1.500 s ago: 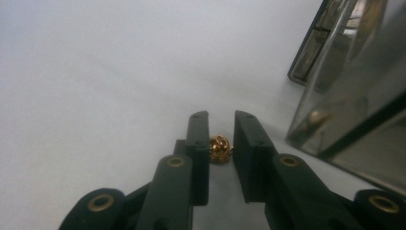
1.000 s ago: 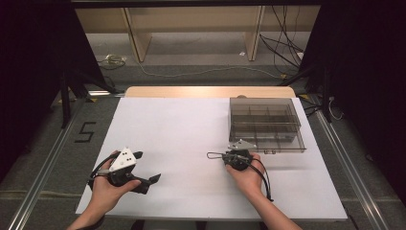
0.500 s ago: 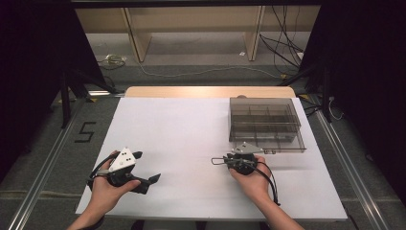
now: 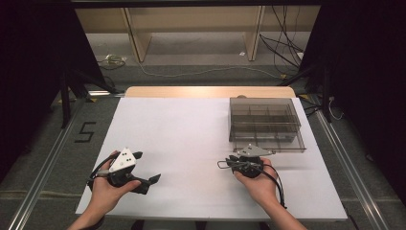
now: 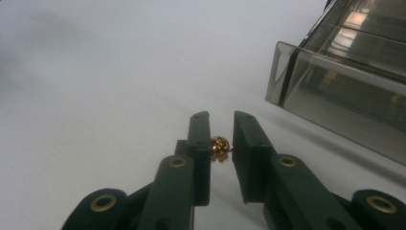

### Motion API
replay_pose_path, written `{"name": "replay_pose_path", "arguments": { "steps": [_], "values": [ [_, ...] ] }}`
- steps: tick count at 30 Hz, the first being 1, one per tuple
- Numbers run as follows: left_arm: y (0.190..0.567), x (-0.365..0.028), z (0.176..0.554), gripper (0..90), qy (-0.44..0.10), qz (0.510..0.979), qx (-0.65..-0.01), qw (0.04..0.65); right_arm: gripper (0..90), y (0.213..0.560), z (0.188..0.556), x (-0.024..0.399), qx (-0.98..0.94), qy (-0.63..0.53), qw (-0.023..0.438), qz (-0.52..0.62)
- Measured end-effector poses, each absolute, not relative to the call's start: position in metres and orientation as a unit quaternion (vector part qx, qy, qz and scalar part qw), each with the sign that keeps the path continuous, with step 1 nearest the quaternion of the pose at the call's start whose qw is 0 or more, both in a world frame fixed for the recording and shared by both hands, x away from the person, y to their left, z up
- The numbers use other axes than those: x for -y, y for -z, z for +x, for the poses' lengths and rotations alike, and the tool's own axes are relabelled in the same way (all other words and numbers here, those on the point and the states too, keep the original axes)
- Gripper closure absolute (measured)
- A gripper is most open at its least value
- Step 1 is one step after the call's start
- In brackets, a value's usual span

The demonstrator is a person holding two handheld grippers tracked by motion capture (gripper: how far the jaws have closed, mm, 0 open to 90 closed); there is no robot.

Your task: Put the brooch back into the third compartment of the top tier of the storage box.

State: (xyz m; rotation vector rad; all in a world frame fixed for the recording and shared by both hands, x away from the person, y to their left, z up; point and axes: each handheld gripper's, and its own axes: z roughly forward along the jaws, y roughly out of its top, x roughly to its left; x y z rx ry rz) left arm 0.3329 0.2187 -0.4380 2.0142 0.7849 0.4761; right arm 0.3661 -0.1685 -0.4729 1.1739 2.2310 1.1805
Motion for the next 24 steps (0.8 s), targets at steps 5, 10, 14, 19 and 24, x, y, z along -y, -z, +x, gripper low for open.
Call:
{"name": "replay_pose_path", "arguments": {
  "steps": [5,10,14,19,24],
  "values": [
    [0.438,-0.219,0.333,0.0,-0.192,0.814,-0.318,0.447,78.6,0.47,0.363,0.173,-0.789,-0.423,0.175,0.409],
    [0.439,-0.219,0.333,0.0,-0.191,0.814,-0.319,0.445,78.6,0.468,0.359,0.177,-0.791,-0.428,0.173,0.4],
    [0.439,-0.219,0.333,0.0,-0.191,0.815,-0.319,0.445,78.6,0.466,0.356,0.182,-0.791,-0.432,0.171,0.398],
    [0.439,-0.219,0.333,0.0,-0.191,0.815,-0.319,0.445,78.6,0.461,0.352,0.187,-0.786,-0.44,0.173,0.398],
    [0.439,-0.219,0.334,0.0,-0.192,0.814,-0.319,0.445,78.6,0.459,0.35,0.192,-0.786,-0.442,0.172,0.396]
  ]
}}
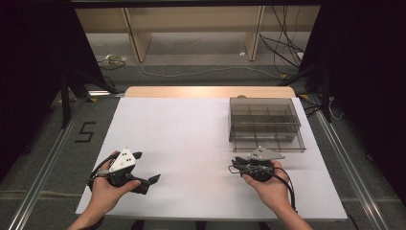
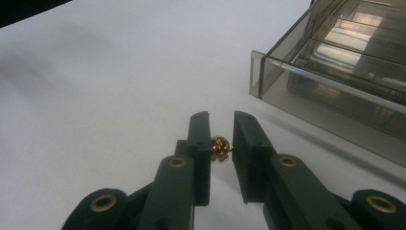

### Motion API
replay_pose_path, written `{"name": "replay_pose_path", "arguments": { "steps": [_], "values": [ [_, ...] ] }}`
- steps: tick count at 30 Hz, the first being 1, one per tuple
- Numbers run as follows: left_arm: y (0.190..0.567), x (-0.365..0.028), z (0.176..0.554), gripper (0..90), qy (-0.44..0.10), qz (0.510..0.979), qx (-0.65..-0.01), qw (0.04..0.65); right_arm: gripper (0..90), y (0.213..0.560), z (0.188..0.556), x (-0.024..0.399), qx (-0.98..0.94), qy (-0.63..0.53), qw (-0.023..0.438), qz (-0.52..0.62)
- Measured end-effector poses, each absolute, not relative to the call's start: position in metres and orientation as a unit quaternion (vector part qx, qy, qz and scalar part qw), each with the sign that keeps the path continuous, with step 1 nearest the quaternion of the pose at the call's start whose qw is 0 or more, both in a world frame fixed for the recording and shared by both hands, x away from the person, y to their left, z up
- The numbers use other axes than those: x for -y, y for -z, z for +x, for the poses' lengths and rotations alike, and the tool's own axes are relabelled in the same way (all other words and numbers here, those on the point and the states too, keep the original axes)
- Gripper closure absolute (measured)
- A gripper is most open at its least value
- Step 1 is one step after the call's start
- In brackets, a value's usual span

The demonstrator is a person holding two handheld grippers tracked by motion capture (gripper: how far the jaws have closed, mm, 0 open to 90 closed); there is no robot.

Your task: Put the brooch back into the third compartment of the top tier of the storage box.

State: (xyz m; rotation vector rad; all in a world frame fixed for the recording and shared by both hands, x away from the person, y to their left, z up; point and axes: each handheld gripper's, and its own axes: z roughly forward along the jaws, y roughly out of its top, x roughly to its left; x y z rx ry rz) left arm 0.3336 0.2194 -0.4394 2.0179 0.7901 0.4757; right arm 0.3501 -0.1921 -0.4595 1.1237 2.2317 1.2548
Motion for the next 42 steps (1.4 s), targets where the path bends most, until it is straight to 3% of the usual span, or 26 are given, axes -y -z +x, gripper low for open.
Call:
{"name": "replay_pose_path", "arguments": {
  "steps": [42],
  "values": [
    [0.439,-0.22,0.333,0.0,-0.194,0.815,-0.32,0.444,78.6,0.45,0.334,0.225,-0.774,-0.456,0.18,0.4]
  ]
}}
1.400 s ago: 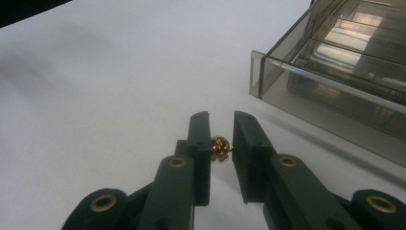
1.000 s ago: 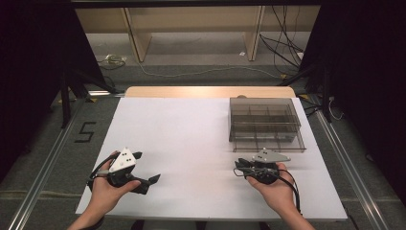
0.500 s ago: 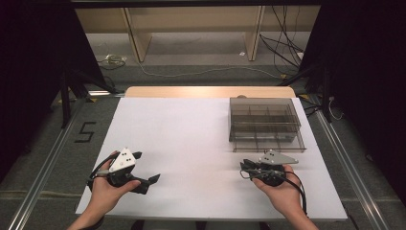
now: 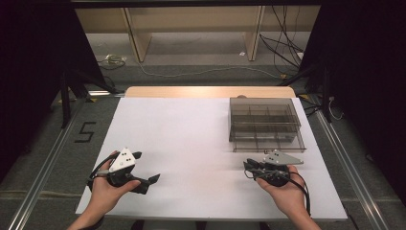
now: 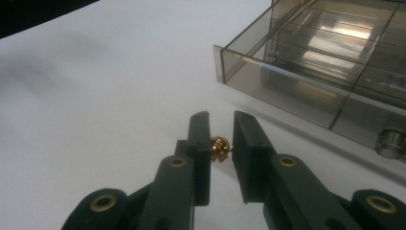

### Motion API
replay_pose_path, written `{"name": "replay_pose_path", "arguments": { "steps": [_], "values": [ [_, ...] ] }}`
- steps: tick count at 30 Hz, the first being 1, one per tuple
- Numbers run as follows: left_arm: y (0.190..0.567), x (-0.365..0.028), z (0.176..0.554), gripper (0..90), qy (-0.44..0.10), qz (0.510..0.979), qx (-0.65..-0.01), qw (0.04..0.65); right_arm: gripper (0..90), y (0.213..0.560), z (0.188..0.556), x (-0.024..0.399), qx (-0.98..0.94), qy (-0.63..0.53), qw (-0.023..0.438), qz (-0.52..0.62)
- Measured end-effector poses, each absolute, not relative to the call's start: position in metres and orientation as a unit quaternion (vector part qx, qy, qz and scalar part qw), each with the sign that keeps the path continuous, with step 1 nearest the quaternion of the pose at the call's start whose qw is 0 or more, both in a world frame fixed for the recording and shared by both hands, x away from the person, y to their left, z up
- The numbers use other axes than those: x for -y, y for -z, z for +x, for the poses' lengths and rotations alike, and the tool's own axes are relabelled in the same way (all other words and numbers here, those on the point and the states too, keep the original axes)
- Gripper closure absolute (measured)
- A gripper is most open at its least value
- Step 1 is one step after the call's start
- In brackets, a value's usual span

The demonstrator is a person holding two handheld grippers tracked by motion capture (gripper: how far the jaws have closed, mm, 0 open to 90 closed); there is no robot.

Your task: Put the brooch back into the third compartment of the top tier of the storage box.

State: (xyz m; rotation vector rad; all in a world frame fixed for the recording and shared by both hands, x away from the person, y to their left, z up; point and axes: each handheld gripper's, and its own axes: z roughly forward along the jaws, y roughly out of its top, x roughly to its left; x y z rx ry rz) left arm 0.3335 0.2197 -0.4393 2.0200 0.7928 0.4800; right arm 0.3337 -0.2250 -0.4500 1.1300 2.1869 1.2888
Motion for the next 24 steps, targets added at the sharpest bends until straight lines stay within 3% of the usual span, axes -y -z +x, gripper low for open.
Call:
{"name": "replay_pose_path", "arguments": {
  "steps": [24],
  "values": [
    [0.4396,-0.2196,0.3337,0.0,-0.193,0.815,-0.319,0.443,78.6,0.4429,0.3335,0.2308,-0.761,-0.467,0.189,0.407]
  ]
}}
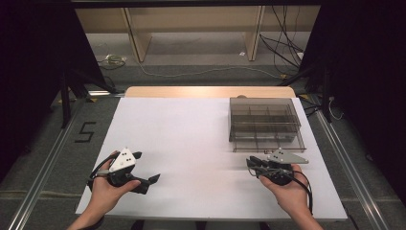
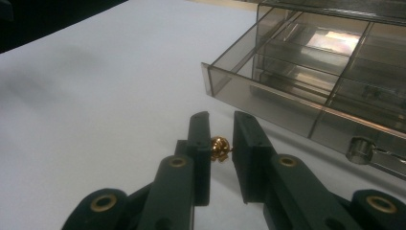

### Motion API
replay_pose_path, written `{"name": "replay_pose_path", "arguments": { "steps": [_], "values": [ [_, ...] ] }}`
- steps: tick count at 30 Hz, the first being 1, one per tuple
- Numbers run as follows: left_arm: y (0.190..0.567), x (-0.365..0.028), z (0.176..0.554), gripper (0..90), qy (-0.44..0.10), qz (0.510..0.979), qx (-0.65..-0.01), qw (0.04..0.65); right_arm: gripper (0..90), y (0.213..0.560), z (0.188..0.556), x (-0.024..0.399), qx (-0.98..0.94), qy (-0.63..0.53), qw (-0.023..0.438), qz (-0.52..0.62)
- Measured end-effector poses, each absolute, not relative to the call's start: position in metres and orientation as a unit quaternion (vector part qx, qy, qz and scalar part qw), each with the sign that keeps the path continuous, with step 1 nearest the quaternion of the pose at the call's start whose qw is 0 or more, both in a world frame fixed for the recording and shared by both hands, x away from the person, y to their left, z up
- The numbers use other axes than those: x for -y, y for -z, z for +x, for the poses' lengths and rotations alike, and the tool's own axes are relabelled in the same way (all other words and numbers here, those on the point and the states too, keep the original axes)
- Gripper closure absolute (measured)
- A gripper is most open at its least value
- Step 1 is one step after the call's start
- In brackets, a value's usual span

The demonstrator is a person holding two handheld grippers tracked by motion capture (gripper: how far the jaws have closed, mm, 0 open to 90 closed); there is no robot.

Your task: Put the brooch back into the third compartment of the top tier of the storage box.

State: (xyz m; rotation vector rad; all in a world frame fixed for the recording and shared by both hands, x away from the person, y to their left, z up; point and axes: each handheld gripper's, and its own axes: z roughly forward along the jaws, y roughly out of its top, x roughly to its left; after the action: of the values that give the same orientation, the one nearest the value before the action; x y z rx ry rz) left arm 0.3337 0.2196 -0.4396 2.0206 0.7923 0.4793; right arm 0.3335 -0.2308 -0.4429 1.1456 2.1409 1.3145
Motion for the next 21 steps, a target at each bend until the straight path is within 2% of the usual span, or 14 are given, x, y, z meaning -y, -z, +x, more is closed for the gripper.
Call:
{"name": "replay_pose_path", "arguments": {
  "steps": [21],
  "values": [
    [0.4394,-0.2197,0.3336,0.0,-0.193,0.814,-0.32,0.444,78.6,0.4397,0.3339,0.2351,-0.753,-0.474,0.194,0.414]
  ]
}}
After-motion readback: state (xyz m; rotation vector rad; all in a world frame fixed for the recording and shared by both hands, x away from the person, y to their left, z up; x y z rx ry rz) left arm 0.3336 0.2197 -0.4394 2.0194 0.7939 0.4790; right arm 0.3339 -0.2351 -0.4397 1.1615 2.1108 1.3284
